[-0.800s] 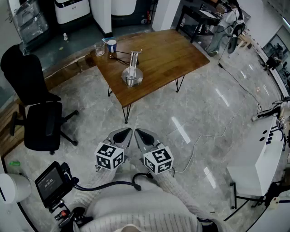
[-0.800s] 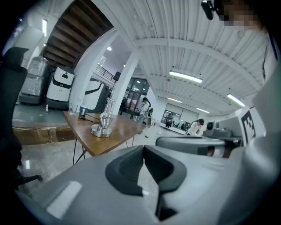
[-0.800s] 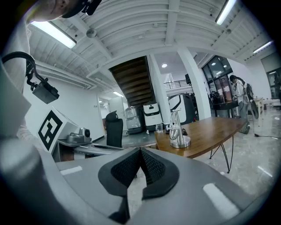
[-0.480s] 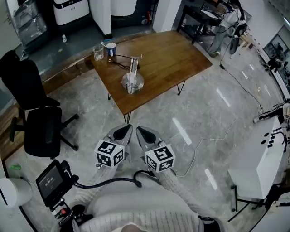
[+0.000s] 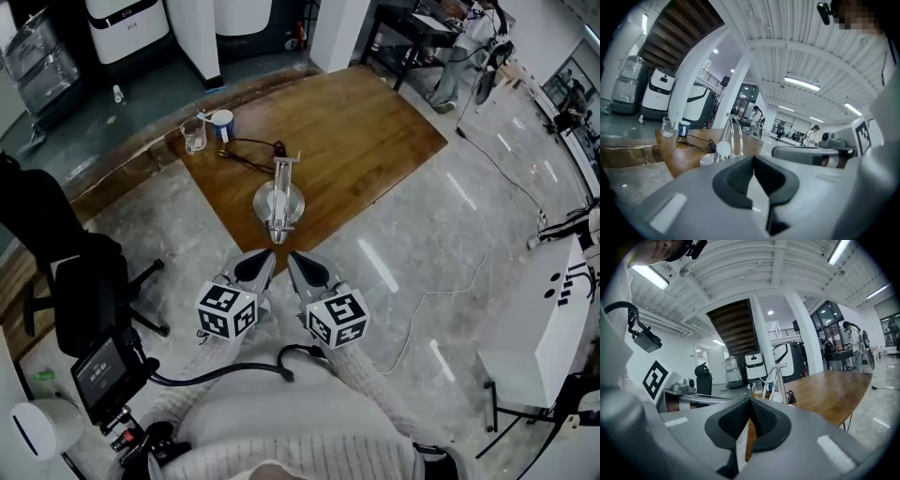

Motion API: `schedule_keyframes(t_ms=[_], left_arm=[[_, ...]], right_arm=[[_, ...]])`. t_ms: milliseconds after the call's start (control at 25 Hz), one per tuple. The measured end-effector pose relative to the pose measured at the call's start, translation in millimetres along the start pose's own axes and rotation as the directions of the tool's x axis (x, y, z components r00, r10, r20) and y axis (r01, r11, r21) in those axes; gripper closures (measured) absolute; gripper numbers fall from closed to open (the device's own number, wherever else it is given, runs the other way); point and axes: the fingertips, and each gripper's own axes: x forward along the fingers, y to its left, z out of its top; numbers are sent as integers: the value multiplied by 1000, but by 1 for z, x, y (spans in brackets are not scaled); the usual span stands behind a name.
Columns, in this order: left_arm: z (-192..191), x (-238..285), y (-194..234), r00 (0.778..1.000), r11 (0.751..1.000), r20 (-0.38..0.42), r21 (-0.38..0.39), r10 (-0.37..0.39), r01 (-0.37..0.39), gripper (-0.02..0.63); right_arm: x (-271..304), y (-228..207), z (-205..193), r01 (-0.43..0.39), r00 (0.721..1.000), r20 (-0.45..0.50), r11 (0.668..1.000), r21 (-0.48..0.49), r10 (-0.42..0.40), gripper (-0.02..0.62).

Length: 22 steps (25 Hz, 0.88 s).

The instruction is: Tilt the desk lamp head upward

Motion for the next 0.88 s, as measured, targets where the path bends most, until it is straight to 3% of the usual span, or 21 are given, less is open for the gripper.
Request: schedule_keyframes(t_ms=[360, 520, 680, 880], left_arm=[[36, 51, 68, 999, 998, -7, 56, -39, 39, 598], [43, 76, 94, 997, 992, -27, 104, -67, 69, 598], [46, 99, 111, 996, 988, -49, 133, -76, 82, 598], [47, 118, 115, 990, 979, -88, 164, -110, 123, 597]], right_arm=[[53, -35, 36, 38, 998, 46, 999, -4, -38, 598], [60, -55, 34, 73, 997, 11, 997, 3, -73, 598], [62, -69, 31, 81, 997, 3, 996, 29, -82, 598], [66, -83, 41, 75, 997, 5, 997, -23, -75, 598]])
